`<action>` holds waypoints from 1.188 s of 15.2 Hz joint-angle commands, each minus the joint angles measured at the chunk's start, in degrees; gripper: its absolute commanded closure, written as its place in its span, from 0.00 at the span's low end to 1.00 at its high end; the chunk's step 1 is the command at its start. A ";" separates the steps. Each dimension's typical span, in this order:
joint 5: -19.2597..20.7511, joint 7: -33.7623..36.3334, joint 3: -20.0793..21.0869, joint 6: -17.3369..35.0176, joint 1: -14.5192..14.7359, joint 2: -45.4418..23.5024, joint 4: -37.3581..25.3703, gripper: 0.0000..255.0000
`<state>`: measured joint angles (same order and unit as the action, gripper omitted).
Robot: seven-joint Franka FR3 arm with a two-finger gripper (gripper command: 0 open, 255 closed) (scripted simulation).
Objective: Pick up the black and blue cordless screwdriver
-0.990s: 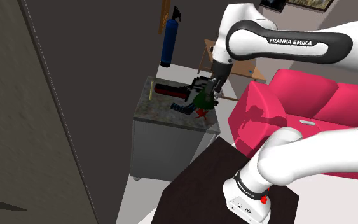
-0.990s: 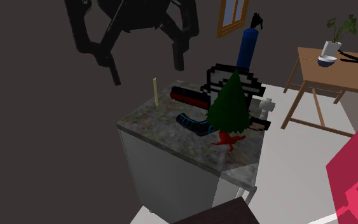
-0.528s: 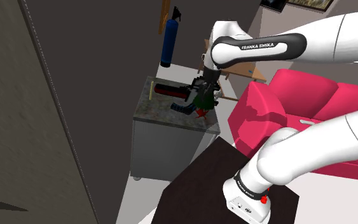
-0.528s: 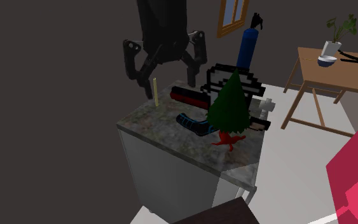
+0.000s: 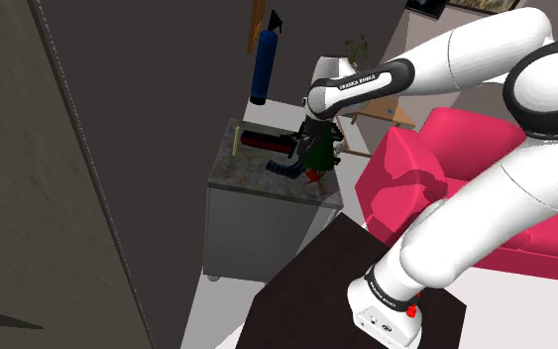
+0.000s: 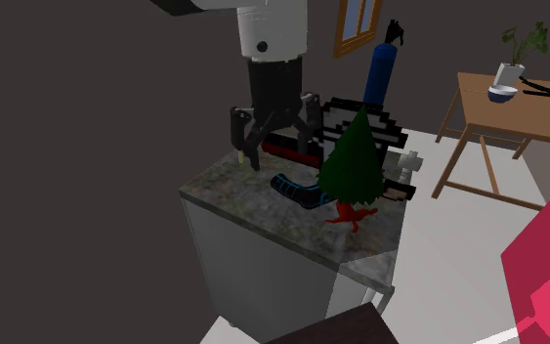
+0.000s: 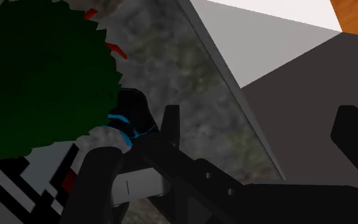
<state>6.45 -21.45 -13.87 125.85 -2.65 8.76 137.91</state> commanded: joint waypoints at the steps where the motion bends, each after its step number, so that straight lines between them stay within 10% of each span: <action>1: -1.30 -2.37 -0.94 3.24 -0.14 -4.98 -1.92 0.00; 18: -14.90 -19.72 1.90 12.45 -8.17 -43.57 -30.92 0.00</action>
<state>-7.98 -40.76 -12.41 138.22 -10.37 -32.58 109.12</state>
